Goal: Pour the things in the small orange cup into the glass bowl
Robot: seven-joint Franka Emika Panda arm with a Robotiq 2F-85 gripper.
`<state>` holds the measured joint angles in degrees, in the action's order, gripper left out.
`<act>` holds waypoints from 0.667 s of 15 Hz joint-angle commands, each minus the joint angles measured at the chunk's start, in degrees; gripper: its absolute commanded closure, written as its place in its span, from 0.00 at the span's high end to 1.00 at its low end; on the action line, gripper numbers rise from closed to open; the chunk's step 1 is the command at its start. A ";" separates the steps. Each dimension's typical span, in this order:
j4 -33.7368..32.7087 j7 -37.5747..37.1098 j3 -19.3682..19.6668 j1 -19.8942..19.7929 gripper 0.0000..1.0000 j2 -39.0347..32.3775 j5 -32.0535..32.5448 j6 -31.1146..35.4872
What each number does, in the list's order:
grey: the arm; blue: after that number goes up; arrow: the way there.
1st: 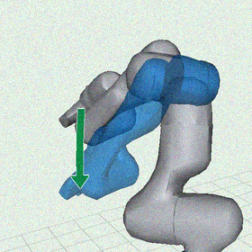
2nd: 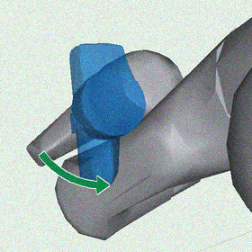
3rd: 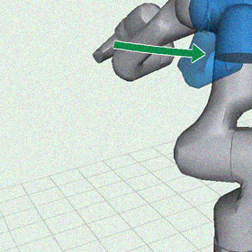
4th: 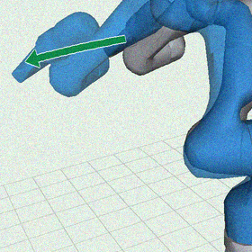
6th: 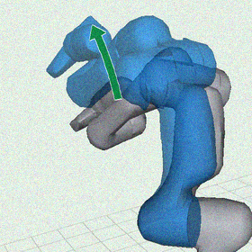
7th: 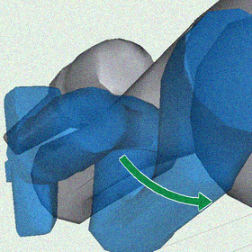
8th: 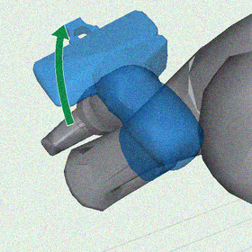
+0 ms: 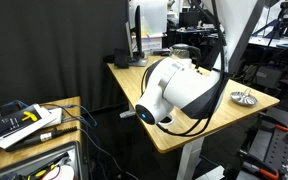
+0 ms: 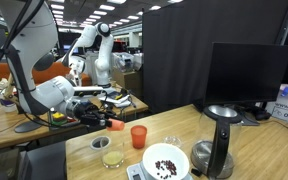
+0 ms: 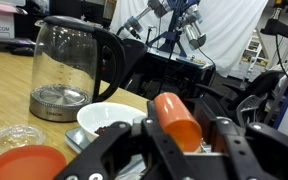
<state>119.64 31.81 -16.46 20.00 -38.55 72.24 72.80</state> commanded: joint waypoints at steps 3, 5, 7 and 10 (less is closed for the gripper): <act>-1.78 1.24 -0.89 -0.26 0.17 -1.53 1.00 -2.41; -2.52 1.30 -1.46 -1.00 0.17 -1.79 -0.39 -1.22; -2.75 1.05 -2.19 -2.07 0.17 -1.30 -1.25 1.28; -3.45 0.72 -2.59 -3.26 0.17 -0.94 -2.71 4.14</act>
<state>117.02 32.07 -17.71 19.15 -39.86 71.43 74.43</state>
